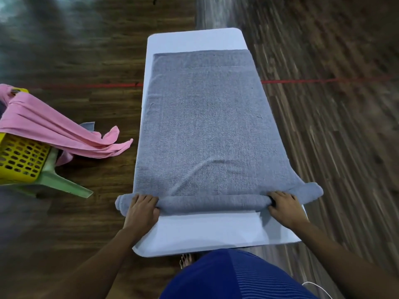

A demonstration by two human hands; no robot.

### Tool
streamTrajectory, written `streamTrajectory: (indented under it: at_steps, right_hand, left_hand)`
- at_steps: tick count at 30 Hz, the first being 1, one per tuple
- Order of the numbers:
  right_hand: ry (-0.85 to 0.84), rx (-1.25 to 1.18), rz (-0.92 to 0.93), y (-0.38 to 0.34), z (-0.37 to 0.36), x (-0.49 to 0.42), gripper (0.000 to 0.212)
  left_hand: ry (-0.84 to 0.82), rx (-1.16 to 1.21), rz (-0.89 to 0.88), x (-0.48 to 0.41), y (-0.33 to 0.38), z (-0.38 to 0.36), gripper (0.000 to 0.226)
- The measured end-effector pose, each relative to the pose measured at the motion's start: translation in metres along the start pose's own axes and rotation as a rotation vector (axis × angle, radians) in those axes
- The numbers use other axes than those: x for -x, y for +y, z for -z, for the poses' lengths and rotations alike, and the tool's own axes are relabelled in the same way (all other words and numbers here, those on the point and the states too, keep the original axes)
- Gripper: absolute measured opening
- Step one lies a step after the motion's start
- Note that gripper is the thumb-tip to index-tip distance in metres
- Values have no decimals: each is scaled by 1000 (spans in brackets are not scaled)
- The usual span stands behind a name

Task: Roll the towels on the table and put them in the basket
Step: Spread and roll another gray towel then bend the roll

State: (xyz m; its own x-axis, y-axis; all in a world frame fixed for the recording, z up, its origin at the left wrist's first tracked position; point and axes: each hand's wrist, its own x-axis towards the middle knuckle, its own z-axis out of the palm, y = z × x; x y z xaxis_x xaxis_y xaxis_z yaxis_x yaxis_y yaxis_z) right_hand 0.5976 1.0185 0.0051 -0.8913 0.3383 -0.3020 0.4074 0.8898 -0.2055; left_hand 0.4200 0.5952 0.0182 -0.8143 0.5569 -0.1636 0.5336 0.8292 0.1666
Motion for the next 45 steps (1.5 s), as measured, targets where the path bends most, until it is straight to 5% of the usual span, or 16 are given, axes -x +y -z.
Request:
streamTrajectory:
  at_steps: [5,10,13,17,22,25,29,31,33,36,38,40,45]
  right_hand:
    - [-210,-70,-127,3,15,-7,15]
    - [295,68,-44,1,8,-7,22]
    - [243,0,43,-6,-4,-2,23]
    - [126,84,56,-8,-19,11,61]
    - [156,44,32,-8,-10,0,39]
    - [26,46,-4,-4,4,-11,28]
    - [-454,-84,-65,-1,41,-34,31]
    - [-558,-101,-98,0,50,-41,29]
    - [-401,-86,-121,5,47,-44,28]
    - [110,-33,-129,12,33,-42,26]
    - [252,-63,-64,10,24,-37,20]
    - [211,-97,4,5,14,-29,20]
    - [-85,46,69,-2,-5,-11,64]
  left_hand:
    - [-98,99,50,-13,-6,3,32]
    - [263,135,152,-15,-2,-1,20]
    - [194,92,-16,0,3,-11,38]
    - [-21,-36,-24,11,-8,-27,69]
    - [28,-19,20,-10,-11,-16,41]
    - [-68,-9,27,-20,-8,3,31]
    - [-365,70,87,-34,-13,20,27]
    - [-426,158,146,-40,-13,23,22]
    - [-234,182,169,-43,-12,21,16]
    - [222,186,120,-42,-10,14,33]
    - [223,167,9,-35,-4,8,38]
    - [83,78,-115,-26,0,-2,46]
    - [-106,-117,-130,-25,-9,-17,77]
